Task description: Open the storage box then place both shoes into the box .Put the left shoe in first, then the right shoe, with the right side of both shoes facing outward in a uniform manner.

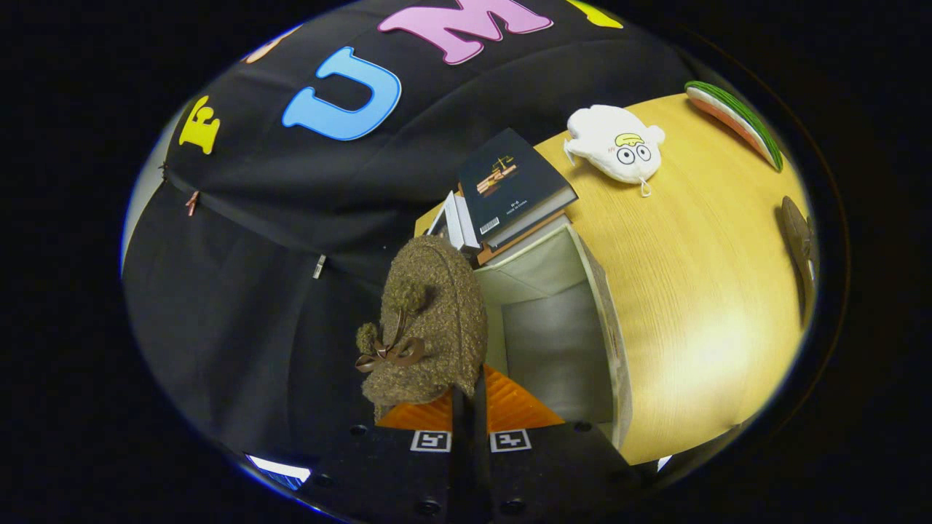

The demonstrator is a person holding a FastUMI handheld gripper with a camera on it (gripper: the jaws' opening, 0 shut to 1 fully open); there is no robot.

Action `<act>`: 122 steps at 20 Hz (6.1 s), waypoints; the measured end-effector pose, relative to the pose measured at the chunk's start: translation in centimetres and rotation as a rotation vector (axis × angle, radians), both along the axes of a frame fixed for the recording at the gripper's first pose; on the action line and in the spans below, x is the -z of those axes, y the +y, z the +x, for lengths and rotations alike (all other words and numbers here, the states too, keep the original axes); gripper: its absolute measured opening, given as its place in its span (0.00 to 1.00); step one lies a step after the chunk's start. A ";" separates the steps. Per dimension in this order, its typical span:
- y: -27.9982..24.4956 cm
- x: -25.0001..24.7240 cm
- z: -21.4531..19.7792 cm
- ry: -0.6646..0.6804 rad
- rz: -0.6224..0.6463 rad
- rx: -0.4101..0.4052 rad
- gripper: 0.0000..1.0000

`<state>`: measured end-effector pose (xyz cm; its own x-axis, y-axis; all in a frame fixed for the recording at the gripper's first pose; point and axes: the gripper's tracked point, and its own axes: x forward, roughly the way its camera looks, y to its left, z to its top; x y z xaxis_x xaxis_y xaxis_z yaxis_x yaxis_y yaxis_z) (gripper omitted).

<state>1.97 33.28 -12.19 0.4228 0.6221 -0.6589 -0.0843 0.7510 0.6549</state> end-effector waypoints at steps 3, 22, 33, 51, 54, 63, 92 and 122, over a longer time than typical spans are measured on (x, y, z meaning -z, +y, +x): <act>0.6 1.7 0.2 0.017 -0.045 0.006 0.05; 4.7 0.7 -0.5 0.032 0.031 -0.045 0.98; -12.9 -1.4 -0.6 -0.243 -0.138 0.011 0.98; -42.7 8.8 1.8 -0.300 -0.528 -0.032 0.99; -44.6 10.5 2.2 -0.307 -0.535 -0.064 0.99; -50.9 15.9 5.2 -0.193 -0.603 -0.076 0.98; -48.1 16.7 8.0 -0.068 -0.492 -0.033 0.05; -9.8 -0.3 0.0 -0.057 -0.075 0.098 0.05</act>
<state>1.95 23.51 -11.92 0.5173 0.5260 -0.6751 -0.0431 0.8039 0.5932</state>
